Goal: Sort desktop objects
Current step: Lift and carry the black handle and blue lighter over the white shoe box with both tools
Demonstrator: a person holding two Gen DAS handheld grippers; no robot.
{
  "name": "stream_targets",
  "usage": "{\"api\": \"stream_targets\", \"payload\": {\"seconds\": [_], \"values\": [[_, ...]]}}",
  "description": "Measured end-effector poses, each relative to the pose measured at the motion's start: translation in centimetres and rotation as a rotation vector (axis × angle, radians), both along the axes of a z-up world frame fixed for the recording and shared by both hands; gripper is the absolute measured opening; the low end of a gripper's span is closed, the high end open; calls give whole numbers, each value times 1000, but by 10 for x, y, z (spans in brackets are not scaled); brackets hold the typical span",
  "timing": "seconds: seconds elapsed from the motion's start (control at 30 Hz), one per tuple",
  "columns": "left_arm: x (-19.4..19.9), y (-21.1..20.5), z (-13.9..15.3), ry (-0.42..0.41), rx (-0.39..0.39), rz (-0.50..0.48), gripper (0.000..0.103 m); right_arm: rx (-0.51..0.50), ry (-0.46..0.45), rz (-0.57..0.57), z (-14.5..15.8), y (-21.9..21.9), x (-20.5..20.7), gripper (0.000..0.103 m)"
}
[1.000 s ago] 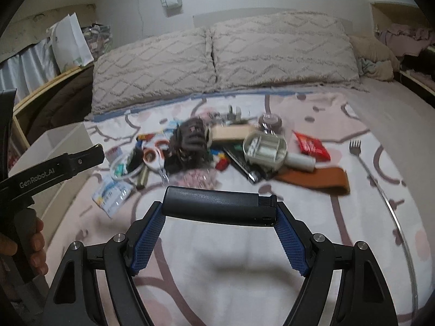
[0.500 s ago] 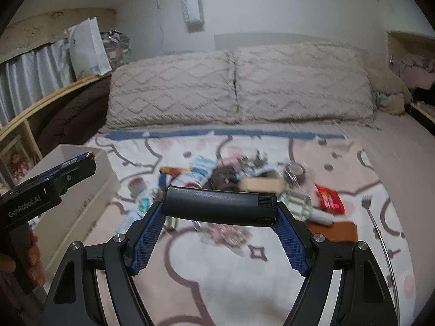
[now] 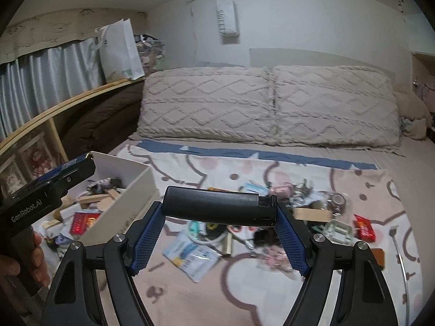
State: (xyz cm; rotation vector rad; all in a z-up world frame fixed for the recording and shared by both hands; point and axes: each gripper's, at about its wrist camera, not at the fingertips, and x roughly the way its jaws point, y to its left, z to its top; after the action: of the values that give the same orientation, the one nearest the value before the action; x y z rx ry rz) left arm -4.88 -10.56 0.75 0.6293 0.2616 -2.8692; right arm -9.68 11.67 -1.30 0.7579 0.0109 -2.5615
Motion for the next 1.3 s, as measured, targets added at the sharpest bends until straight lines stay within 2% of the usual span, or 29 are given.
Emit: {"api": "stream_targets", "payload": {"seconds": [0.33,0.6,0.73,0.97,1.17,1.3], "values": [[28,-51,2,22,-12,111,85,1,2,69,7,-43,11,81],[50,-92,0,32,-14,249,85,8,-15,153,7,-88,22,81],[57,-115,-5,29,16,292,85,17,-29,199,2,-111,27,81],[71,-143,-10,54,115,325,85,51,-64,281,-14,-156,35,81],[78,-150,-10,52,105,352,85,87,-101,350,-29,-194,45,81],[77,-150,-12,12,20,405,85,107,-167,387,-40,-214,50,81]]}}
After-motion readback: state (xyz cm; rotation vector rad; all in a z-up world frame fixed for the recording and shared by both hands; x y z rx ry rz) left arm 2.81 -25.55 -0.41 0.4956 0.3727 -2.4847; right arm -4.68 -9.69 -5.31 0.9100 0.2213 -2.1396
